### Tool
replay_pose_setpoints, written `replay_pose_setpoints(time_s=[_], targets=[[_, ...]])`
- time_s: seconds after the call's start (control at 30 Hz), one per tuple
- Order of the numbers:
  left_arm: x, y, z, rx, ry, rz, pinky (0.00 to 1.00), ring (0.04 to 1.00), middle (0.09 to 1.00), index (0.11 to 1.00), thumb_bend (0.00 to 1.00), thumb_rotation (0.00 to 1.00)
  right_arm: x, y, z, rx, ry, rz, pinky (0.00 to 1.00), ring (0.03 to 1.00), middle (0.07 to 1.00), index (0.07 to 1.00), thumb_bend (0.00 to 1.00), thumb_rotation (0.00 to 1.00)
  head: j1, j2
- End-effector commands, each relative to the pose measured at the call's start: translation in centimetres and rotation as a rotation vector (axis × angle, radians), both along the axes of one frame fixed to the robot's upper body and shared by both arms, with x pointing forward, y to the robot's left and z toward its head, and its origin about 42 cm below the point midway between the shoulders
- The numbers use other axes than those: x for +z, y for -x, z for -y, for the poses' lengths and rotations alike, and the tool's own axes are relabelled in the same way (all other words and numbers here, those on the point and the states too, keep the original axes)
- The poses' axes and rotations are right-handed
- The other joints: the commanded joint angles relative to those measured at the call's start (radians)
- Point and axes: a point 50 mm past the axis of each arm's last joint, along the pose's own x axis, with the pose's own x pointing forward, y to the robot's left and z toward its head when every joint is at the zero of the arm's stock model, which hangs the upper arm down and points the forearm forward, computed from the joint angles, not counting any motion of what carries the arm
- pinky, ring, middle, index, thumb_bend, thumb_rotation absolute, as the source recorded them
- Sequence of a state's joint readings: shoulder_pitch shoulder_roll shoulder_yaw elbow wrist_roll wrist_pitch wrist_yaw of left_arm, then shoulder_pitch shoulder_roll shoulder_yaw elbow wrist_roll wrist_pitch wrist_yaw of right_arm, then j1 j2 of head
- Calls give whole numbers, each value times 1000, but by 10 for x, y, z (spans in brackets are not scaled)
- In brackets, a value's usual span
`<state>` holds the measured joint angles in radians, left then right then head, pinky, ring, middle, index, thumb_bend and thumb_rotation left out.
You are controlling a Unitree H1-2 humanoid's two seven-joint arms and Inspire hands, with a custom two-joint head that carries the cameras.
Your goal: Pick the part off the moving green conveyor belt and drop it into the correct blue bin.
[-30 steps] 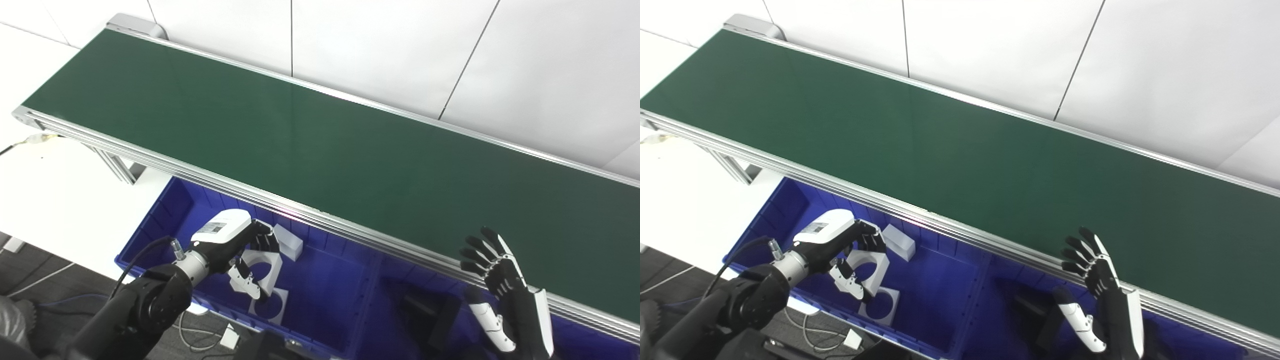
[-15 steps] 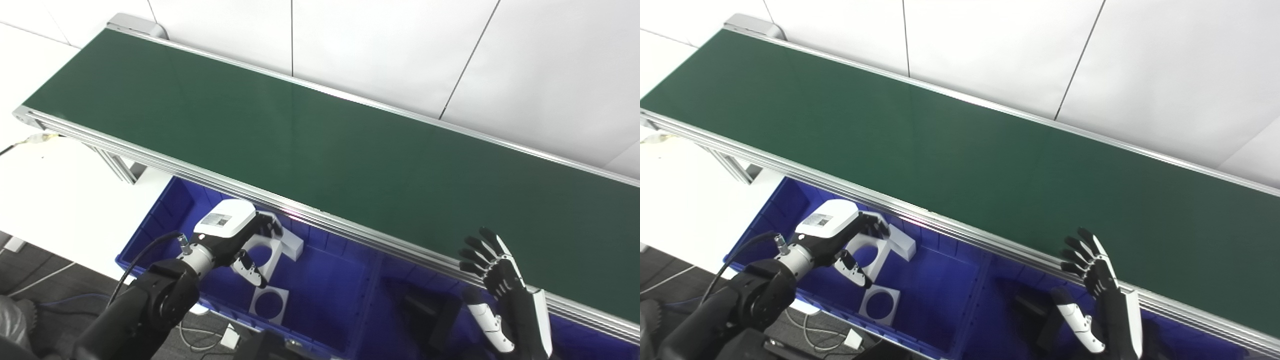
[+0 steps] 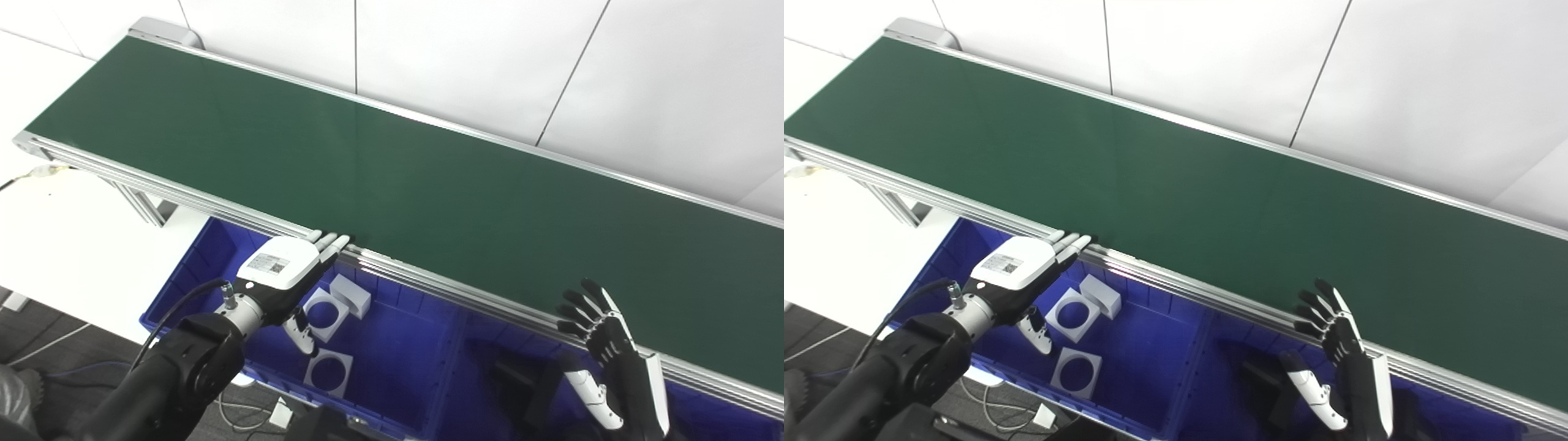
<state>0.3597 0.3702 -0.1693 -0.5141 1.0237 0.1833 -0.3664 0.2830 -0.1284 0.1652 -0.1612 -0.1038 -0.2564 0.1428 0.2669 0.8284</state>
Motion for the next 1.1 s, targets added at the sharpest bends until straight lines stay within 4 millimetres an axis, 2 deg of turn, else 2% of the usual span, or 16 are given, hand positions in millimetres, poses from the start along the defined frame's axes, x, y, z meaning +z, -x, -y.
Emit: replay_pose_setpoints(time_s=[0.0,0.03,0.07,0.1,0.2,0.27,0.33,0.37,0.4,0.5,0.6,0.63,0.67,0.77,0.97,1.07], targets=[[18,1,4,-10,82,63,864,993,1000,1000,524,0,7,-1,-2,5,-22,55,694,774,827,905,690,654,-11,-7],[23,2,6,-17,123,76,862,989,1000,1000,487,0,6,-1,-2,5,-22,53,695,775,828,905,688,652,-25,-15],[28,3,9,-25,168,90,856,982,1000,999,447,97,6,-1,-2,6,-22,53,696,775,826,905,688,652,-25,-15],[36,3,13,-32,246,110,856,981,1000,999,446,112,5,-1,-3,5,-20,53,696,775,826,905,688,652,-47,-23],[54,4,26,-61,448,151,821,941,979,976,521,407,2,0,-5,4,-18,48,692,772,825,900,697,657,-78,-36],[59,5,33,-89,529,163,801,928,969,969,558,489,1,1,-6,5,-16,46,692,772,825,900,704,664,-103,-47],[55,4,42,-141,634,157,774,913,949,946,666,603,-1,2,-7,4,-14,45,691,774,828,900,703,675,-144,-62],[50,4,47,-166,691,149,800,925,952,943,735,656,-2,3,-7,3,-13,44,690,775,828,899,707,682,-148,-63],[43,4,52,-188,750,138,804,926,952,942,745,663,-3,3,-8,1,-14,43,690,775,828,899,708,683,-171,-66],[25,2,70,-232,887,112,815,908,941,926,864,756,-5,5,-10,1,-15,40,695,776,830,899,723,688,-202,-72],[9,-1,88,-253,1011,68,809,893,931,914,873,799,-6,8,-12,3,-11,39,706,785,838,903,724,695,-272,-91],[6,-2,92,-251,1037,58,810,892,926,908,874,800,-6,9,-12,2,-10,39,706,786,839,903,725,698,-272,-91],[-2,-5,98,-245,1085,34,810,892,926,908,874,800,-7,11,-14,0,-14,33,706,786,839,903,725,698,-319,-103],[-20,-13,106,-236,1163,-19,815,900,918,899,876,797,-11,14,-21,-4,-29,23,710,791,843,899,740,683,-388,-125],[-41,-27,96,-212,1230,-74,811,873,901,888,847,815,-16,16,-35,-10,-18,8,719,805,846,897,747,700,-509,-153],[-57,-36,87,-166,1295,-117,810,851,867,851,847,792,-20,16,-41,-15,-16,6,728,816,859,906,733,715,-537,-164]])
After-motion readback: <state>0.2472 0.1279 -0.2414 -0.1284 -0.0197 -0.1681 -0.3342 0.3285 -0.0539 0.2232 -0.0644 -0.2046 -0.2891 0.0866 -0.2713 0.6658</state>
